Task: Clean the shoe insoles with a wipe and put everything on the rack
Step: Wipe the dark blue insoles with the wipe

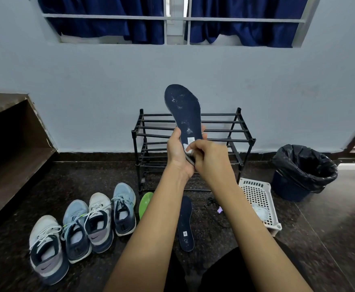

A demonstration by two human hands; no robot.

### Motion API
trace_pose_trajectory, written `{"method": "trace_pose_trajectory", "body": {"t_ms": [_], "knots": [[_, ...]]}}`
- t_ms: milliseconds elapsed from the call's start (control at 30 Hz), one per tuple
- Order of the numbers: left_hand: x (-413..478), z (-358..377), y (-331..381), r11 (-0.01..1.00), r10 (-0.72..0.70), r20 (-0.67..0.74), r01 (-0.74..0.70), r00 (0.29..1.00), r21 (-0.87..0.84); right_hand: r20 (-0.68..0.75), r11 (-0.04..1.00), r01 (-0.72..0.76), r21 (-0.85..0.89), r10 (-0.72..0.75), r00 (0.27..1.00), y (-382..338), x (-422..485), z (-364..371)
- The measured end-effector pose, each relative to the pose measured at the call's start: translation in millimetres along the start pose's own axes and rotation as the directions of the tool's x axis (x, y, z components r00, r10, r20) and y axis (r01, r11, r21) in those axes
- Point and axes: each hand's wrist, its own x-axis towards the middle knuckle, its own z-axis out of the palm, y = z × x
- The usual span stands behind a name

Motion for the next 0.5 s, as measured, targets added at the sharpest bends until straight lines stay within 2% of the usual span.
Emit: {"method": "trace_pose_trajectory", "body": {"t_ms": [133,367,500], "knots": [[-3.1,-2.4,6.2,0.999,0.023,-0.018,-0.023,1.000,-0.035,0.104,0.998,-0.047,0.031,0.044,0.994,3.0,-9.5,-6.5],[-12.5,-3.4,-0.7,0.999,0.016,-0.057,-0.013,0.998,0.050,0.031,0.997,-0.017,0.073,0.015,0.999,-5.6,-7.7,1.3],[-16.5,-5.6,2.5,1.000,0.005,-0.038,-0.004,0.999,0.029,0.063,0.996,-0.037,0.087,0.031,0.998,-4.5,-14.4,-1.4]]}}
